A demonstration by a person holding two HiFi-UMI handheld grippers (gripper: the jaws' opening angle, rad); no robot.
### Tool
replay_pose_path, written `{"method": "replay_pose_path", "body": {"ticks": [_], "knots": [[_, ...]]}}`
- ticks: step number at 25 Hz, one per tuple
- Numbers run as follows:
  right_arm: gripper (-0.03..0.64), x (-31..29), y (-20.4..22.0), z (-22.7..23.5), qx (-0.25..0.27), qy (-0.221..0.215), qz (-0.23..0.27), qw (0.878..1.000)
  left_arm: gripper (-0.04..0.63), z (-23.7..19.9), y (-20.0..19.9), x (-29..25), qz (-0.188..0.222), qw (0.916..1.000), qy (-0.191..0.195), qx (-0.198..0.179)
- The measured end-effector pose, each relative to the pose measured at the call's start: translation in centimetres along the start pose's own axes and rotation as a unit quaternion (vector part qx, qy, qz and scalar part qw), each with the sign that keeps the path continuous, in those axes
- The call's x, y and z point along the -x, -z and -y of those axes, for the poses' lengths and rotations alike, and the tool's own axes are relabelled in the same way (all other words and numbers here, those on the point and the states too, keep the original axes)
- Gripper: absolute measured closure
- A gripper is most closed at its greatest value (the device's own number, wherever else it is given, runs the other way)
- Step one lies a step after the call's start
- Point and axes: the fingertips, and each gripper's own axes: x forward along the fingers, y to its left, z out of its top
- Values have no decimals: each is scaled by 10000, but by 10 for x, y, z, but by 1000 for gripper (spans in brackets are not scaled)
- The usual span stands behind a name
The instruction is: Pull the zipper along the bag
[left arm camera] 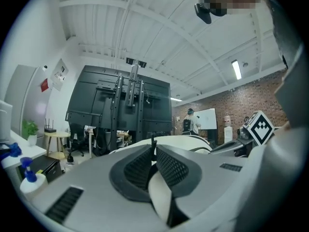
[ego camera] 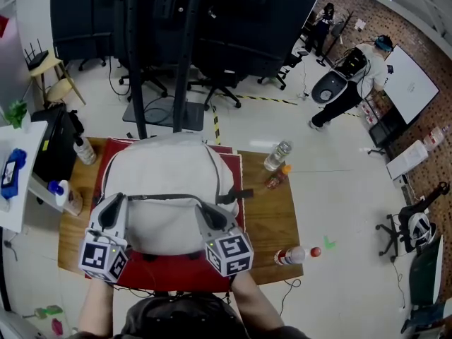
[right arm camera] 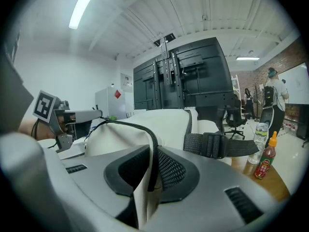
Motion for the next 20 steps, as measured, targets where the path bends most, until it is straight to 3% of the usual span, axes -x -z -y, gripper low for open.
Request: {"method": "replay_pose_path", "body": {"ticks": [9,20], "knots": [[566,-1,0,-1,-67,50,-6,10000,555,-57,16,31,-83,9988,-471,128],[566,-4,2,-7,-41,155,-19,9999,549,-52,53,60,-145,9956,-492,786]]}}
